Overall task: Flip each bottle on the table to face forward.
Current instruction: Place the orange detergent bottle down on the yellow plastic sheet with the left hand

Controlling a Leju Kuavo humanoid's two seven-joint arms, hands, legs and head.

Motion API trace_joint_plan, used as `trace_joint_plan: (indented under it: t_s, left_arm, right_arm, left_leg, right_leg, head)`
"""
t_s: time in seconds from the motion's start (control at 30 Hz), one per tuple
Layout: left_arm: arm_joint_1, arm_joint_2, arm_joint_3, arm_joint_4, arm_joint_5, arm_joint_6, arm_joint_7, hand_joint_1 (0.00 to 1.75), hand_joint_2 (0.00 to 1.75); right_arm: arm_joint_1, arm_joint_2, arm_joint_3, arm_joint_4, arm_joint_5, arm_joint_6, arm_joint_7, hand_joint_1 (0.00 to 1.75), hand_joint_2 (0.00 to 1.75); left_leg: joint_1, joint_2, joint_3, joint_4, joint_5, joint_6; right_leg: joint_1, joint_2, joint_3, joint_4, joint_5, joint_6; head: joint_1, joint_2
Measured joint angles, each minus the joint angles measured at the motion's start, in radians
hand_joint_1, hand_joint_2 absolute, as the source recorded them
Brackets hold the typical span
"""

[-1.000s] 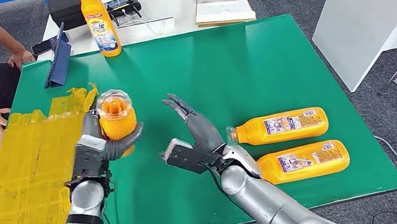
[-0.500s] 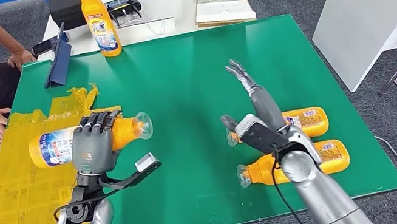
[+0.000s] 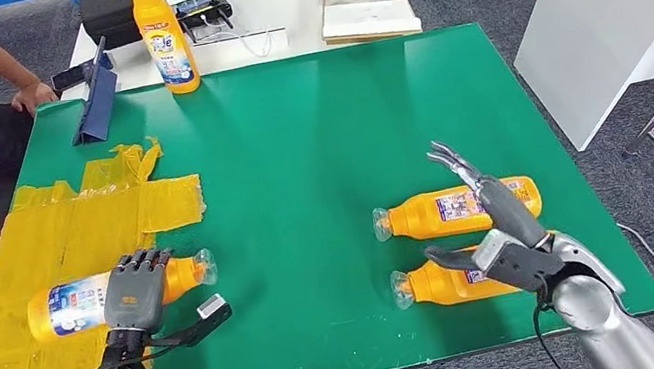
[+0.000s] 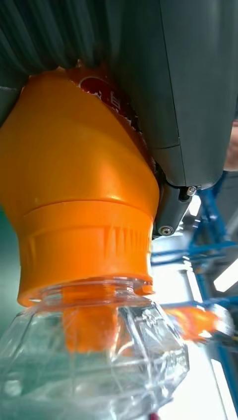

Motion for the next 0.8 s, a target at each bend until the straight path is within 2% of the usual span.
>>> trace_joint_plan:
  t_s: [0.1, 0.23, 0.37, 0.47, 0.63, 0.8]
  left_arm:
    - [-0.023, 0.019, 0.022, 0.067, 0.018, -0.009, -0.018, 1.75, 1.75]
    - [-0.066, 0.034, 0.046, 0.138, 0.077, -0.057, -0.084, 0.00, 1.75]
    - [-0.100, 0.037, 0.056, 0.176, 0.135, -0.116, -0.140, 0.00, 0.00]
    - [-0.116, 0.038, 0.058, 0.191, 0.198, -0.164, -0.191, 0.00, 0.00]
    - [-0.110, 0.041, 0.059, 0.182, 0.348, -0.259, -0.329, 0.00, 0.00]
    - [-0.097, 0.044, 0.058, 0.161, 0.388, -0.291, -0.360, 0.00, 0.00]
  right_arm:
    - [0.056, -0.054, -0.001, -0.060, -0.002, 0.014, -0.004, 0.00, 1.75]
    - [0.117, -0.107, -0.001, -0.125, 0.017, 0.025, -0.005, 0.00, 1.75]
    - [0.140, -0.128, 0.003, -0.141, 0.051, 0.036, 0.005, 0.00, 1.75]
    - [0.140, -0.131, 0.009, -0.137, 0.072, 0.042, 0.016, 0.00, 1.75]
    - [0.127, -0.133, 0.025, -0.108, 0.094, 0.043, 0.028, 0.00, 1.75]
    - [0.114, -0.134, 0.038, -0.086, 0.095, 0.044, 0.032, 0.00, 1.75]
  left_leg:
    - [0.000, -0.001, 0.000, 0.000, 0.000, 0.000]
    - [0.000, -0.001, 0.004, -0.001, -0.002, -0.001]
    - [0.000, -0.002, 0.008, -0.001, -0.002, -0.001]
    - [0.000, -0.003, 0.010, -0.001, 0.000, -0.001]
    - [0.000, -0.005, 0.011, -0.001, 0.002, -0.001]
    - [0.000, -0.006, 0.011, -0.001, 0.001, 0.000]
  right_leg:
    - [0.000, -0.001, 0.001, 0.000, 0.000, 0.000]
    - [-0.001, -0.001, 0.005, 0.000, -0.001, 0.000]
    - [-0.001, -0.001, 0.009, 0.000, -0.001, -0.001]
    - [0.000, -0.002, 0.011, 0.000, -0.001, -0.001]
    - [-0.001, -0.003, 0.013, 0.001, -0.001, -0.001]
    - [-0.001, -0.005, 0.013, 0.001, -0.001, -0.001]
  head:
    - [0.000, 0.000]
    - [0.000, 0.000]
    - [0.000, 0.000]
    - [0.000, 0.000]
    - [0.000, 0.000]
    - [0.000, 0.000]
